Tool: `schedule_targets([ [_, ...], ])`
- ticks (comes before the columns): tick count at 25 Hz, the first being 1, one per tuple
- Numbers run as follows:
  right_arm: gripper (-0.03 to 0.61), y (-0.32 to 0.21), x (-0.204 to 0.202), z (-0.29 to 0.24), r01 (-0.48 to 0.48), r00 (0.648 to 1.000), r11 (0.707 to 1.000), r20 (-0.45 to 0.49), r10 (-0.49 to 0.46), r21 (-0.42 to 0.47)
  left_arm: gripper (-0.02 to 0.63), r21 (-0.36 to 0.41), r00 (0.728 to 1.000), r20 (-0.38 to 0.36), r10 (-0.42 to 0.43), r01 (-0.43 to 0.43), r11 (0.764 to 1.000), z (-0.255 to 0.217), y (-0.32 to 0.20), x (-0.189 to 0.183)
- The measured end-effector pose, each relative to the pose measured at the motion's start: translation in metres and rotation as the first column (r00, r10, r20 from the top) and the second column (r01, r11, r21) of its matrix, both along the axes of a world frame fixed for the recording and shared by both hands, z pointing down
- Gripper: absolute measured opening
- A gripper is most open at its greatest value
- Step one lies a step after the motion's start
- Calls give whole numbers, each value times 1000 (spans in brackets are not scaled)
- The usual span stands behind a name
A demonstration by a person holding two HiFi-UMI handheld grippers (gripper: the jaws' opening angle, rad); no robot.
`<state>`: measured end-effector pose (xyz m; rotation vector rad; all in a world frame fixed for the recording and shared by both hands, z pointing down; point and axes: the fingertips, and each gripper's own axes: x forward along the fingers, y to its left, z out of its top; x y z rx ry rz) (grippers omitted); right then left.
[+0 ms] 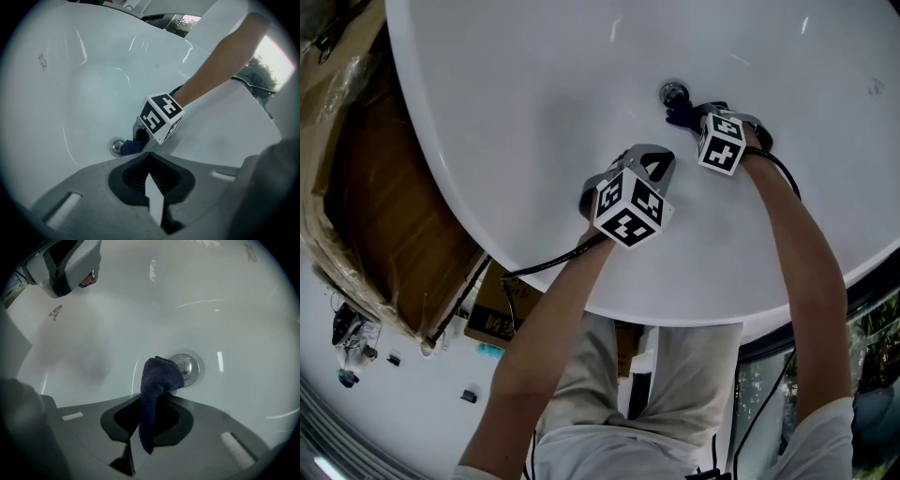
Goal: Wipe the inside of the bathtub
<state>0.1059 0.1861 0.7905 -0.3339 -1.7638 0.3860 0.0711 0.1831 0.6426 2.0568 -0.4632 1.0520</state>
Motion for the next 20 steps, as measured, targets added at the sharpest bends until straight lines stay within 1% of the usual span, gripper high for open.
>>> schedule_targets([
  [4, 51, 13, -2, 3, -15, 1000, 999, -21, 14, -45, -5, -9, 1000, 6, -11, 11, 1000, 2, 1, -2],
  [9, 51, 38, 0, -5, 47, 999, 996, -18, -49, -81, -5, -19, 1000, 10, -20, 21, 1000, -3, 0, -2],
  [16, 51, 56, 3, -27, 80, 997, 991, 4, -80, -105, -5, -19, 1000, 4, -25, 26, 999, -12, -5, 3],
  [20, 51, 66, 4, -43, 109, 994, 985, 28, -106, -136, -5, -33, 999, 6, -33, 33, 999, -19, -2, 5],
])
